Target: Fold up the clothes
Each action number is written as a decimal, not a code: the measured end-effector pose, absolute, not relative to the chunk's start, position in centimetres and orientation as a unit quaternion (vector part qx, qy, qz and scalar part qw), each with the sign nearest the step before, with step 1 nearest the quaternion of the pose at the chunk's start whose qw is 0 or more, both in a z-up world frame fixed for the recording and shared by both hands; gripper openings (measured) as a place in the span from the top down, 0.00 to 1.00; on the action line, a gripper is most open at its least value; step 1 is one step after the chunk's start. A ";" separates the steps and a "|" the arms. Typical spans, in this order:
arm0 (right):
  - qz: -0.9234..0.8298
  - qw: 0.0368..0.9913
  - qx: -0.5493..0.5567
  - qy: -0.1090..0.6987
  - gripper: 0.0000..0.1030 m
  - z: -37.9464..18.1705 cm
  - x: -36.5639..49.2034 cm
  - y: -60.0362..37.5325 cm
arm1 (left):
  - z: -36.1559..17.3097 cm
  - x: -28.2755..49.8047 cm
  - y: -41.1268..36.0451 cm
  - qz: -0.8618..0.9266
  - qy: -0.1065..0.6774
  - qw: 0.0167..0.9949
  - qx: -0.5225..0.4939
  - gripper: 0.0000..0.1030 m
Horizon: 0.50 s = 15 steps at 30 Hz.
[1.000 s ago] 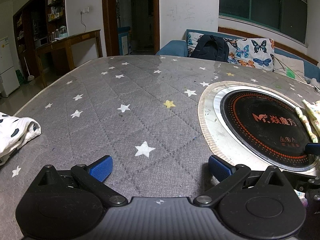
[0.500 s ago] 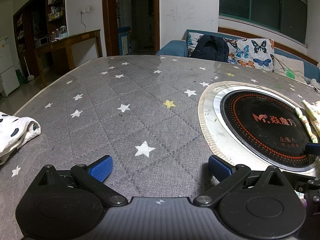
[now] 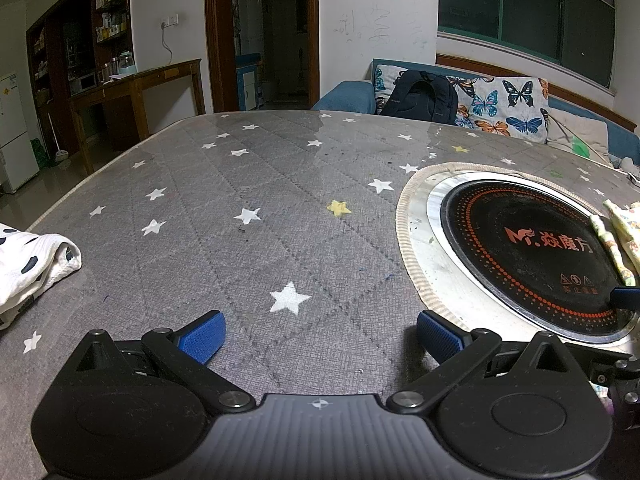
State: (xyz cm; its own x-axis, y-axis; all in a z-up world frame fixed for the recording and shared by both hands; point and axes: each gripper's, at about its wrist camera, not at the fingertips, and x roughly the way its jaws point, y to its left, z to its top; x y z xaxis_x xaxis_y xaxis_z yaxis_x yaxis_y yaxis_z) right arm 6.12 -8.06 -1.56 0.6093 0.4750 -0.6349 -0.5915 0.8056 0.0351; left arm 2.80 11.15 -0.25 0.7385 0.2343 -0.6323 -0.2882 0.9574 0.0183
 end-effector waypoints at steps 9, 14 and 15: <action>0.303 0.890 -0.088 0.330 0.00 -1.5 6.8 -7.9 | -0.2 2.8 11.1 0.140 0.333 0.931 -0.040 0.00; 0.302 0.888 -0.074 0.339 0.00 -1.1 8.0 -7.8 | -0.2 2.8 11.1 0.140 0.333 0.931 -0.040 0.00; 0.300 0.888 -0.077 0.340 0.00 -1.1 8.3 -7.7 | -0.3 2.8 11.1 0.140 0.333 0.931 -0.040 0.00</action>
